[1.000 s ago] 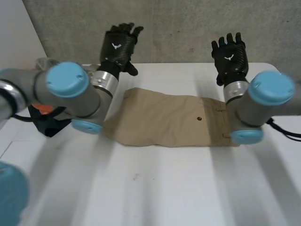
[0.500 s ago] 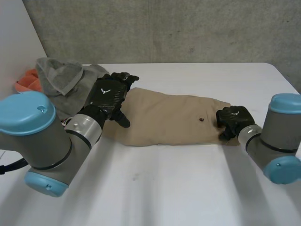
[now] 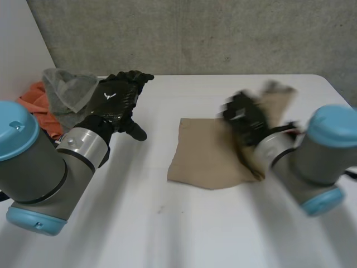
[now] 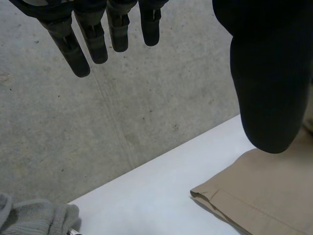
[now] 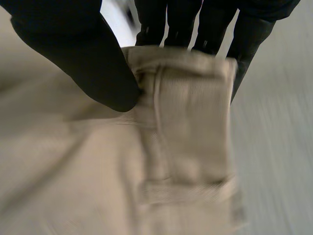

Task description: Fold the laundry.

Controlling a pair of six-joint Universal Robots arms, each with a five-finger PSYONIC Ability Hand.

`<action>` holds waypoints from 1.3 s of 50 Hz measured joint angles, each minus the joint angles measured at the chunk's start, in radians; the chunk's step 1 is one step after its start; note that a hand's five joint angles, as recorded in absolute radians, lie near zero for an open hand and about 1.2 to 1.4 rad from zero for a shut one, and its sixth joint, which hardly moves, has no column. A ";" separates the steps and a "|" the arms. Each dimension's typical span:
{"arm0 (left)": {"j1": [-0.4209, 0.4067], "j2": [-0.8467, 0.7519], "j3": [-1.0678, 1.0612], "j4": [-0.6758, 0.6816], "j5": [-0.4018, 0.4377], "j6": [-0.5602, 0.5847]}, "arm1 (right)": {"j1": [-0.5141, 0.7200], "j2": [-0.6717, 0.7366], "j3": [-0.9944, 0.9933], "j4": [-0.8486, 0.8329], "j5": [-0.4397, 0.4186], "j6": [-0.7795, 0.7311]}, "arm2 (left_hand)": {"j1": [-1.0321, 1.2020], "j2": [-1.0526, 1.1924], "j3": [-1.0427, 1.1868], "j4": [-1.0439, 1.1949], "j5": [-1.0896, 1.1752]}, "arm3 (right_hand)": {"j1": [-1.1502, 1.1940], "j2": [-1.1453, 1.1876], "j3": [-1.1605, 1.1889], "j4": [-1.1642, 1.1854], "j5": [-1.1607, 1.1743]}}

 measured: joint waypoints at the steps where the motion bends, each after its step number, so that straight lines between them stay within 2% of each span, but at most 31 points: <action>1: -0.002 -0.004 0.006 -0.004 -0.003 0.002 | 0.028 0.012 0.005 -0.014 -0.039 -0.011 | 0.000 0.000 0.000 0.000 0.000 | 0.000 0.000 0.000 0.000 0.001; 2: -0.004 -0.009 0.015 -0.010 -0.007 0.006 | 0.075 0.038 0.008 -0.032 -0.099 -0.027 | 0.000 0.000 0.000 0.000 0.000 | 0.000 0.000 0.000 0.000 0.002; 3: -0.005 -0.011 0.020 -0.013 -0.010 0.007 | 0.088 0.047 0.008 -0.035 -0.113 -0.032 | 0.000 0.000 0.000 0.000 0.000 | -0.015 -0.026 -0.027 -0.016 -0.013; 5: -0.008 -0.020 0.040 -0.027 -0.020 0.013 | 0.138 0.082 -0.006 -0.024 -0.144 -0.043 | 0.000 0.000 0.000 0.000 0.000 | -0.308 -0.355 -0.350 -0.351 -0.320; 7: -0.009 -0.032 0.069 -0.047 -0.033 0.018 | 0.173 0.104 -0.037 0.017 -0.122 -0.024 | 0.000 0.000 0.000 0.000 0.000 | -0.686 -0.746 -0.725 -0.727 -0.715; 8: -0.009 -0.039 0.086 -0.057 -0.040 0.019 | 0.184 0.109 -0.055 0.044 -0.098 0.002 | 0.000 0.000 0.000 0.000 0.000 | -0.789 -0.867 -0.853 -0.857 -0.818; 10: -0.009 -0.048 0.110 -0.070 -0.049 0.021 | 0.192 0.105 -0.077 0.078 -0.061 0.065 | 0.000 0.000 0.000 0.000 0.000 | -0.851 -0.957 -0.963 -0.968 -0.929; 14: -0.018 -0.086 0.196 -0.101 -0.066 0.022 | 0.156 0.014 -0.101 0.108 -0.004 0.420 | 0.000 0.000 0.000 0.000 0.000 | -0.851 -0.964 -0.980 -0.988 -0.947; 17: -0.037 -0.129 0.282 -0.128 -0.073 0.020 | 0.083 -0.077 -0.096 0.107 0.017 0.777 | 0.000 0.000 0.000 0.000 0.000 | -0.851 -0.964 -0.980 -0.988 -0.947; 19: -0.054 -0.159 0.336 -0.151 -0.074 0.018 | 0.035 -0.111 -0.092 0.112 0.026 0.933 | 0.000 0.000 0.000 0.000 0.000 | -0.851 -0.964 -0.980 -0.988 -0.947; 22: -0.094 -0.219 0.428 -0.201 -0.068 0.015 | -0.039 -0.127 -0.104 0.157 0.043 1.050 | 0.000 0.000 0.000 0.000 0.000 | -0.851 -0.964 -0.980 -0.988 -0.947; 26: -0.148 -0.297 0.524 -0.269 -0.060 0.013 | -0.097 -0.091 -0.152 0.244 0.056 1.041 | 0.000 0.000 0.000 0.000 0.000 | -0.851 -0.964 -0.980 -0.988 -0.947; 34: -0.255 -0.508 0.689 -0.415 -0.085 0.024 | -0.128 0.150 -0.410 0.545 0.002 0.944 | 0.000 0.000 0.000 0.000 0.000 | -0.851 -0.964 -0.980 -0.988 -0.947; 40: -0.269 -0.633 0.767 -0.519 -0.138 0.059 | -0.125 0.281 -0.531 0.679 0.008 0.834 | 0.000 0.000 0.000 0.000 0.000 | -0.851 -0.964 -0.980 -0.988 -0.947; 45: -0.242 -0.695 0.812 -0.628 -0.191 0.114 | -0.124 0.325 -0.542 0.702 0.080 0.697 | 0.000 0.000 0.000 0.000 0.000 | -0.861 -0.964 -0.980 -0.988 -0.947; 49: -0.217 -0.680 0.815 -0.680 -0.205 0.131 | -0.125 0.304 -0.511 0.693 0.118 0.608 | 0.000 0.000 -0.029 0.000 0.000 | -0.885 -0.964 -0.980 -0.988 -0.947; 53: -0.197 -0.623 0.790 -0.714 -0.182 0.132 | -0.121 0.230 -0.456 0.644 0.142 0.572 | 0.000 -0.004 -0.029 0.000 0.000 | -0.885 -0.964 -0.980 -0.988 -0.947; 61: -0.176 -0.415 0.680 -0.682 -0.098 0.108 | -0.104 -0.020 -0.203 0.374 0.214 0.600 | 0.000 -0.005 -0.029 0.000 0.000 | -0.885 -0.964 -0.980 -0.988 -0.948; 62: -0.169 -0.352 0.647 -0.654 -0.072 0.095 | -0.106 -0.073 -0.126 0.307 0.242 0.623 | 0.000 -0.005 -0.029 0.000 0.000 | -0.885 -0.964 -0.980 -0.988 -0.948; 65: -0.156 -0.268 0.602 -0.618 -0.022 0.072 | -0.115 -0.131 -0.029 0.247 0.271 0.679 | 0.000 -0.005 -0.029 0.000 0.000 | -0.885 -0.964 -0.980 -0.988 -0.948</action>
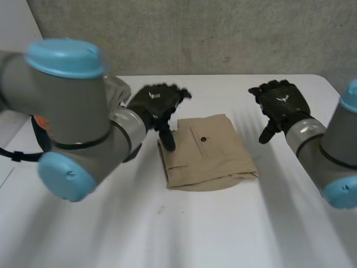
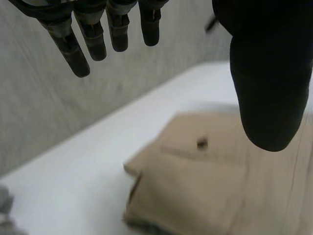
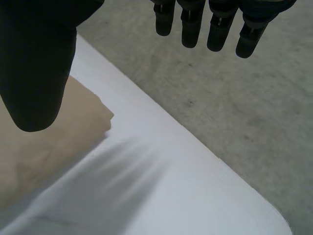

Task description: Fold the laundry.

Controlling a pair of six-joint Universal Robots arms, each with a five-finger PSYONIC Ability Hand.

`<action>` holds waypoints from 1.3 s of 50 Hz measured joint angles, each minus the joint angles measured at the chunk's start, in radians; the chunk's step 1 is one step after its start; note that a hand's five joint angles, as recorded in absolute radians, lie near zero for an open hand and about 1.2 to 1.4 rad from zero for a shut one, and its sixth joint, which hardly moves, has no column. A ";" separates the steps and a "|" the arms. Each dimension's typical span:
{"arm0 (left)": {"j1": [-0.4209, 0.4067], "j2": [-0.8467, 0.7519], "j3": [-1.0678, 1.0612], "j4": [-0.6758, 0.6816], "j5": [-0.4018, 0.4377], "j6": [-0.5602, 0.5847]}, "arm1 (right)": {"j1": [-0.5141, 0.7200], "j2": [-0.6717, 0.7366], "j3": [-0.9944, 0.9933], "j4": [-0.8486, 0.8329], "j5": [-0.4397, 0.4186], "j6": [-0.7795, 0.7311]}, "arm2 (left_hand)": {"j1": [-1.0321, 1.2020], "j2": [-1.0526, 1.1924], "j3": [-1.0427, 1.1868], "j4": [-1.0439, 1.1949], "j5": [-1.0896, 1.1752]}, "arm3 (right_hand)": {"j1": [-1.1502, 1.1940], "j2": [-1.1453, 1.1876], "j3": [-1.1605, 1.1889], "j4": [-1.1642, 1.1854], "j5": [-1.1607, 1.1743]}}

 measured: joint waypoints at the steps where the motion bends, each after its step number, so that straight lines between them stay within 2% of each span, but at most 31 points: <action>1: 0.007 0.036 -0.019 0.011 0.033 -0.011 | -0.007 -0.020 0.044 -0.013 0.007 0.043 | 0.000 0.000 0.000 0.000 0.000 | 0.000 0.000 0.000 0.000 0.000; 3: 0.018 0.082 -0.044 0.020 0.087 -0.026 | -0.016 -0.038 0.092 -0.017 0.007 0.106 | 0.000 0.000 0.000 0.000 0.000 | 0.000 0.000 0.000 0.000 0.000; 7: 0.050 0.175 -0.100 -0.004 0.280 -0.058 | -0.035 -0.041 0.179 0.002 -0.042 0.289 | 0.000 0.000 0.000 0.000 0.000 | 0.000 0.000 0.000 0.000 0.000; 8: 0.052 0.180 -0.103 -0.008 0.294 -0.060 | -0.036 -0.039 0.183 0.003 -0.048 0.301 | 0.000 0.000 0.000 0.000 0.000 | 0.000 0.000 0.000 0.000 0.000; 11: 0.082 0.243 -0.155 -0.059 0.506 -0.079 | -0.035 0.012 0.214 0.002 -0.119 0.433 | 0.000 0.000 0.000 0.000 0.000 | 0.000 0.000 0.000 0.000 0.000; 14: 0.095 0.272 -0.190 -0.078 0.607 -0.087 | -0.022 0.063 0.208 -0.018 -0.142 0.477 | 0.000 0.000 0.000 0.000 0.000 | 0.000 0.000 0.000 0.000 0.000; 17: 0.100 0.295 -0.227 -0.076 0.656 -0.093 | -0.001 0.113 0.186 -0.044 -0.135 0.488 | 0.000 0.000 0.000 0.000 0.000 | 0.000 0.000 0.000 0.000 0.000; 22: 0.101 0.308 -0.262 -0.046 0.641 -0.101 | 0.050 0.204 0.118 -0.076 -0.086 0.476 | 0.000 0.000 0.000 0.000 0.000 | 0.000 0.000 0.000 0.000 0.000; 23: 0.102 0.309 -0.271 -0.032 0.626 -0.106 | 0.064 0.227 0.095 -0.083 -0.067 0.469 | 0.000 0.000 0.000 0.000 0.000 | 0.056 0.058 0.060 0.060 0.061; 25: 0.103 0.310 -0.280 -0.012 0.604 -0.115 | 0.075 0.248 0.073 -0.090 -0.051 0.464 | 0.000 0.000 0.000 0.000 0.000 | 0.243 0.256 0.250 0.248 0.230; 26: 0.105 0.309 -0.286 0.003 0.587 -0.124 | 0.084 0.267 0.046 -0.101 -0.034 0.460 | 0.000 0.000 0.000 0.000 0.000 | 0.555 0.642 0.627 0.614 0.570; 27: 0.108 0.309 -0.289 0.017 0.574 -0.133 | 0.087 0.276 0.031 -0.108 -0.026 0.459 | 0.000 0.000 0.000 0.000 0.000 | 0.674 0.781 0.760 0.798 0.711; 30: 0.117 0.307 -0.293 0.051 0.543 -0.160 | 0.086 0.293 -0.015 -0.131 -0.009 0.460 | 0.000 0.000 0.000 0.000 0.000 | 0.810 0.904 0.886 0.966 0.808; 41: 0.149 0.314 -0.279 0.183 0.463 -0.300 | -0.067 0.340 -0.225 -0.152 0.053 0.488 | 0.000 0.000 0.000 0.000 0.000 | 0.836 0.908 0.891 0.984 0.836; 45: 0.140 0.315 -0.271 0.204 0.447 -0.319 | -0.155 0.403 -0.369 -0.153 0.128 0.508 | 0.000 0.000 0.000 0.000 0.000 | 0.836 0.908 0.891 0.992 0.854; 51: 0.104 0.312 -0.252 0.218 0.416 -0.326 | -0.272 0.576 -0.693 -0.101 0.283 0.562 | 0.000 0.000 0.000 0.000 0.000 | 0.836 0.910 0.917 1.001 0.854; 54: 0.090 0.307 -0.244 0.217 0.406 -0.325 | -0.311 0.664 -0.846 -0.059 0.322 0.574 | 0.000 0.000 0.000 0.000 0.000 | 0.836 0.923 0.934 1.004 0.854; 61: 0.066 0.294 -0.233 0.206 0.388 -0.321 | -0.384 0.875 -1.172 0.060 0.329 0.546 | 0.000 0.000 0.000 0.000 0.000 | 0.836 0.924 0.952 1.005 0.893; 65: 0.060 0.287 -0.233 0.199 0.384 -0.317 | -0.407 0.927 -1.230 0.087 0.289 0.523 | 0.000 0.000 0.000 0.000 0.000 | 0.820 0.892 0.915 0.964 0.874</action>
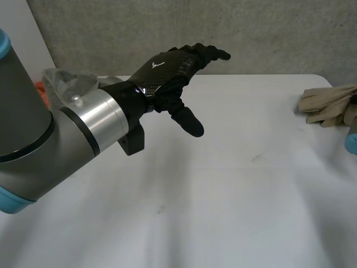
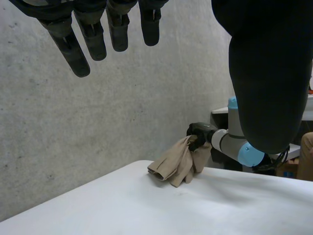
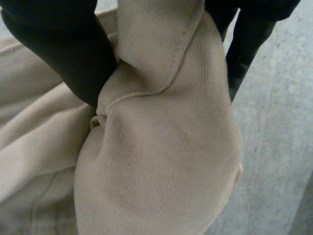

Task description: Fold the laundry.

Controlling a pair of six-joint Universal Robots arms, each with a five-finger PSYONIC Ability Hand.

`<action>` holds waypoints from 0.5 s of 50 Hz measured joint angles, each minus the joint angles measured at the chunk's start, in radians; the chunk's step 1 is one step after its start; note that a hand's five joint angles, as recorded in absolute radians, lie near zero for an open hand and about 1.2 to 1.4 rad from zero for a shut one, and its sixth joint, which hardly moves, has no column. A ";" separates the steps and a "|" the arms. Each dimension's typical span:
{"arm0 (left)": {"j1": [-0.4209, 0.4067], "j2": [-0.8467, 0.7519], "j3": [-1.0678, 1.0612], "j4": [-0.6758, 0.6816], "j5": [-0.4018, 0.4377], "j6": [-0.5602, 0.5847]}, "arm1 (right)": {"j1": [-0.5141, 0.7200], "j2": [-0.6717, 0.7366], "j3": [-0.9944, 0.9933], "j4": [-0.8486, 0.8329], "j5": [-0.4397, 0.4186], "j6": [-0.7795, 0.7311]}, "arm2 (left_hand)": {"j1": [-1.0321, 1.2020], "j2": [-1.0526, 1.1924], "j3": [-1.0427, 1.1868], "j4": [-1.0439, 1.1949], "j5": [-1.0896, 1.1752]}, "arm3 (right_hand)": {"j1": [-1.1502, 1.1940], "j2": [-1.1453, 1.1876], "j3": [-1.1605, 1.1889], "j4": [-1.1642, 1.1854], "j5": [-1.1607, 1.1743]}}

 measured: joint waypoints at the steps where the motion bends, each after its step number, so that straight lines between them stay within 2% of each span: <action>1: -0.002 -0.003 0.000 -0.001 -0.001 0.002 | -0.008 0.009 -0.007 0.009 -0.023 -0.006 | 0.000 0.000 0.000 0.000 0.000 | -0.167 -0.215 -0.217 -0.201 -0.203; 3: -0.003 -0.006 0.001 -0.002 -0.002 0.005 | -0.016 0.013 -0.008 0.023 -0.051 -0.011 | 0.000 0.000 0.000 0.000 0.000 | -0.473 -0.529 -0.520 -0.450 -0.482; 4: -0.003 -0.006 0.001 -0.002 -0.002 0.005 | -0.016 0.013 -0.008 0.023 -0.051 -0.011 | 0.000 0.000 0.000 0.000 0.000 | -0.473 -0.529 -0.520 -0.450 -0.482; 5: -0.005 -0.011 0.003 -0.004 -0.005 0.008 | -0.026 0.003 0.001 0.052 -0.084 -0.018 | 0.000 0.000 0.000 0.000 0.000 | -0.757 -0.834 -0.835 -0.792 -0.784; 6: -0.005 -0.011 0.004 -0.005 -0.006 0.009 | -0.030 -0.006 0.010 0.064 -0.092 -0.021 | 0.000 0.000 0.000 0.000 0.000 | -0.784 -0.881 -0.893 -0.865 -0.824; 12: -0.001 -0.004 -0.003 -0.008 -0.013 0.006 | -0.073 -0.103 0.129 0.091 -0.085 -0.074 | 0.000 0.000 0.000 0.000 0.000 | -0.786 -0.891 -0.915 -0.963 -0.874; 20: 0.009 0.010 -0.027 -0.002 -0.014 -0.001 | -0.115 -0.144 0.204 0.042 0.010 -0.349 | 0.000 0.000 0.000 0.000 0.000 | -0.786 -0.891 -0.915 -0.963 -0.874; 24: 0.011 0.011 -0.029 0.001 -0.016 -0.002 | -0.113 -0.175 0.240 0.006 0.016 -0.399 | 0.000 0.000 0.000 0.000 0.000 | -0.786 -0.891 -0.915 -0.963 -0.874; 25: 0.013 0.011 -0.029 0.002 -0.019 -0.003 | -0.105 -0.219 0.291 -0.030 0.000 -0.414 | 0.000 0.000 0.000 0.000 0.000 | -0.786 -0.891 -0.915 -0.963 -0.874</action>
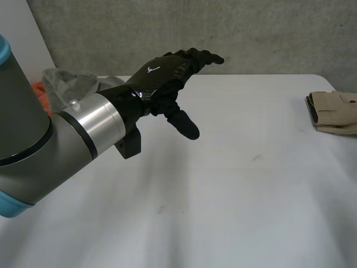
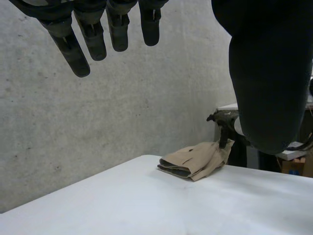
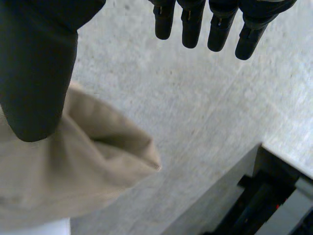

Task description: Fold the laundry.

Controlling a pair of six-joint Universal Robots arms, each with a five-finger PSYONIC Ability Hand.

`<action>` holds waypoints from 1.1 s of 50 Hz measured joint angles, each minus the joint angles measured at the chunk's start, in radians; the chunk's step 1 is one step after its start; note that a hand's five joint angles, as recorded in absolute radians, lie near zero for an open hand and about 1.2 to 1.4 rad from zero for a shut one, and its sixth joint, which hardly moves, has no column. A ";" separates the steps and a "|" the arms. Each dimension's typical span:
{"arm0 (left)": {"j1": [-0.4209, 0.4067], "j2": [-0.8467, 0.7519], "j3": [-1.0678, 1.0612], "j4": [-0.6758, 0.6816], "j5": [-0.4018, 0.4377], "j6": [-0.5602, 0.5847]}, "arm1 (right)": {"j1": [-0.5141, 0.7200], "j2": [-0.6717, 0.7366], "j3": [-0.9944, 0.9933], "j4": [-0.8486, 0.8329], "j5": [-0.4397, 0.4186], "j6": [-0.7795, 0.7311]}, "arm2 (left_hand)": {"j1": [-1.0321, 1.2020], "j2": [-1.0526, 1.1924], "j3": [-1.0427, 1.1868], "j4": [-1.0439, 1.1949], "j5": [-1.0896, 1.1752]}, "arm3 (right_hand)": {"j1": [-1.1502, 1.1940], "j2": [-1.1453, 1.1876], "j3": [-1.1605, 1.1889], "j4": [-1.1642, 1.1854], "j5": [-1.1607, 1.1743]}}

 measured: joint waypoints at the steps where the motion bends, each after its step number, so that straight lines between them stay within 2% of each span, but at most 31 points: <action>1: 0.001 0.000 0.001 0.000 -0.001 0.000 | 0.003 -0.015 0.017 -0.012 -0.007 -0.002 | 0.000 0.000 0.000 0.000 0.000 | 0.000 0.000 0.000 0.000 0.000; 7: 0.024 0.016 0.020 0.003 -0.053 -0.003 | 0.057 -0.245 0.319 -0.216 -0.140 -0.001 | 0.000 0.000 0.000 0.000 0.000 | 0.000 0.000 0.000 -0.001 0.000; 10: 0.048 0.023 0.039 0.009 -0.114 0.001 | 0.088 -0.363 0.489 -0.343 -0.219 -0.003 | 0.000 0.000 0.000 0.000 0.000 | 0.000 0.000 0.000 0.000 0.000; 12: 0.075 0.025 0.063 0.016 -0.188 0.014 | 0.122 -0.473 0.654 -0.465 -0.302 -0.010 | 0.000 0.000 0.000 0.000 0.000 | 0.000 0.000 0.000 0.000 0.000; 14: 0.091 0.023 0.077 0.020 -0.226 0.028 | 0.138 -0.522 0.730 -0.517 -0.342 -0.016 | 0.000 0.000 0.000 0.000 0.000 | 0.000 0.000 0.000 0.000 0.000; 15: 0.121 0.009 0.101 0.026 -0.285 0.070 | 0.158 -0.579 0.817 -0.563 -0.394 -0.028 | 0.000 0.000 0.000 0.000 0.000 | 0.000 0.000 0.000 0.000 0.000; 18: 0.191 -0.051 0.164 0.040 -0.394 0.215 | 0.205 -0.686 0.986 -0.608 -0.509 -0.071 | 0.000 0.000 0.000 0.000 0.000 | 0.000 -0.001 0.000 -0.001 0.000; 19: 0.200 -0.061 0.173 0.042 -0.405 0.237 | 0.211 -0.698 1.005 -0.609 -0.523 -0.077 | 0.000 0.000 0.000 0.000 0.000 | 0.000 -0.001 0.000 0.000 0.000; 22: 0.283 -0.182 0.254 0.075 -0.468 0.448 | 0.265 -0.786 1.146 -0.564 -0.622 -0.148 | 0.000 0.000 0.000 0.000 0.000 | 0.000 -0.001 0.000 0.000 0.000; 24: 0.328 -0.263 0.300 0.105 -0.477 0.550 | 0.292 -0.813 1.193 -0.515 -0.650 -0.184 | 0.000 0.000 0.000 0.000 0.000 | 0.000 -0.001 0.000 0.000 0.000; 27: 0.394 -0.411 0.378 0.171 -0.463 0.677 | 0.330 -0.834 1.238 -0.413 -0.662 -0.236 | 0.000 0.000 0.000 0.000 0.000 | 0.000 -0.001 0.000 0.000 0.000; 32: 0.463 -0.630 0.491 0.268 -0.375 0.748 | 0.372 -0.818 1.254 -0.286 -0.636 -0.278 | 0.019 0.017 0.020 0.010 0.008 | 0.000 -0.001 0.000 0.000 0.000; 34: 0.476 -0.690 0.522 0.287 -0.341 0.751 | 0.378 -0.807 1.253 -0.268 -0.624 -0.282 | 0.296 0.259 0.270 0.241 0.228 | 0.000 -0.001 0.000 0.000 0.000; 37: 0.486 -0.759 0.566 0.307 -0.304 0.747 | 0.378 -0.788 1.251 -0.261 -0.600 -0.282 | 0.877 0.784 0.789 0.761 0.726 | 0.000 -0.001 0.000 0.000 0.000; 39: 0.487 -0.772 0.578 0.314 -0.301 0.744 | 0.375 -0.782 1.250 -0.266 -0.590 -0.280 | 0.985 0.927 0.920 0.915 0.876 | 0.000 -0.001 0.000 0.000 0.000; 43: 0.469 -0.715 0.572 0.359 -0.339 0.705 | 0.360 -0.778 1.251 -0.286 -0.570 -0.268 | 0.987 0.989 0.994 0.992 0.913 | 0.000 -0.001 0.000 0.000 0.000; 47: 0.424 -0.565 0.517 0.435 -0.390 0.603 | 0.350 -0.789 1.253 -0.301 -0.561 -0.248 | 0.987 0.989 0.994 0.992 0.913 | 0.000 -0.001 0.000 0.000 0.000; 50: 0.366 -0.420 0.459 0.472 -0.398 0.492 | 0.347 -0.807 1.256 -0.307 -0.554 -0.220 | 0.987 0.989 0.995 0.992 0.913 | 0.000 -0.001 0.000 0.000 0.000; 55: 0.244 -0.237 0.362 0.461 -0.374 0.343 | 0.343 -0.849 1.261 -0.318 -0.533 -0.168 | 0.987 0.989 1.001 0.993 0.913 | 0.000 -0.001 0.000 0.000 0.000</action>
